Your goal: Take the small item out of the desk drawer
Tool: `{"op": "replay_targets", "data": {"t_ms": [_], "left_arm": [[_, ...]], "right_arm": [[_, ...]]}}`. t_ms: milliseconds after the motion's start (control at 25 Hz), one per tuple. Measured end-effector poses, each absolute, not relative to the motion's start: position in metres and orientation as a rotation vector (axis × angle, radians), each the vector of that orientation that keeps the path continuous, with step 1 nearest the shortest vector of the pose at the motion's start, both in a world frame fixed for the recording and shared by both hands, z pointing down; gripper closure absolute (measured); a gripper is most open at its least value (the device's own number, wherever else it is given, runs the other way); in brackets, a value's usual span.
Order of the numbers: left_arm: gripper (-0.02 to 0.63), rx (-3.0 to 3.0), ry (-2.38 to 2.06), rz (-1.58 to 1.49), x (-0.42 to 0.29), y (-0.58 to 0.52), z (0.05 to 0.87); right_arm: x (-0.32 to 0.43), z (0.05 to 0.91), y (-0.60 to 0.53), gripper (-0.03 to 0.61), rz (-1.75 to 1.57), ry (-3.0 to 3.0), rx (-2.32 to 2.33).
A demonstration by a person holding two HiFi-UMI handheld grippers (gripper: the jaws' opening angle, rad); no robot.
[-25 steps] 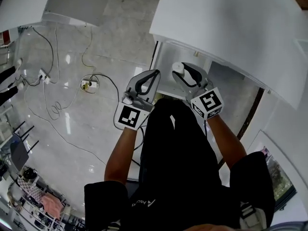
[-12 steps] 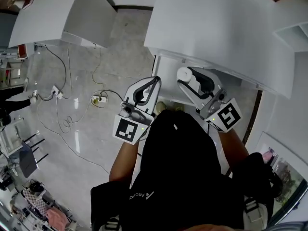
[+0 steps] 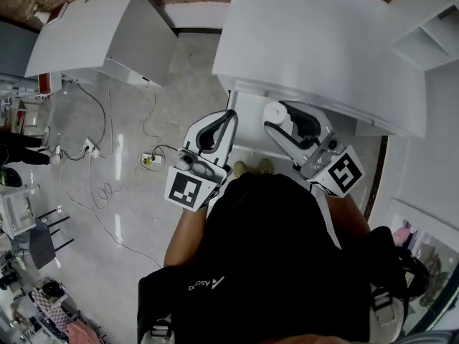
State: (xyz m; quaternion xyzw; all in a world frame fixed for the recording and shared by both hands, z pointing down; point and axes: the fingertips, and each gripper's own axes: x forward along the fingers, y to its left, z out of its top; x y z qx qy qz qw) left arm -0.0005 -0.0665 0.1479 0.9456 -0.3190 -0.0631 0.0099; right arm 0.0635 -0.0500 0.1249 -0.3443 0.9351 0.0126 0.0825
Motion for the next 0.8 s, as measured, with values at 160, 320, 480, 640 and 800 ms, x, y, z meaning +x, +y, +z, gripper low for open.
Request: {"op": "replay_targets", "data": {"t_ms": [160,320,480,640,800], "left_arm": [[0.615,2.960,-1.006,-0.202,-0.002,-0.067,0.142],[0.615,2.965,-1.024,-0.192,-0.003,-0.055,0.138],[0.615,2.966,-1.045,-0.194,-0.006,-0.051,0.132],[0.615,2.964,-1.058,-0.191,-0.008,-0.056,0.134],[0.615,2.963,-1.068,-0.188,-0.009,-0.052,0.132]], "right_arm": [[0.062,0.117,-0.048,0.413,0.068,2.793,-0.999],[0.067,0.112,-0.039,0.413,0.077,2.783,-1.000],[0.071,0.106,-0.034,0.413,0.091,2.778,-0.996],[0.072,0.109,-0.037,0.413,0.085,2.776,-0.996],[0.074,0.110,-0.034,0.413,0.082,2.776,-1.002]]}}
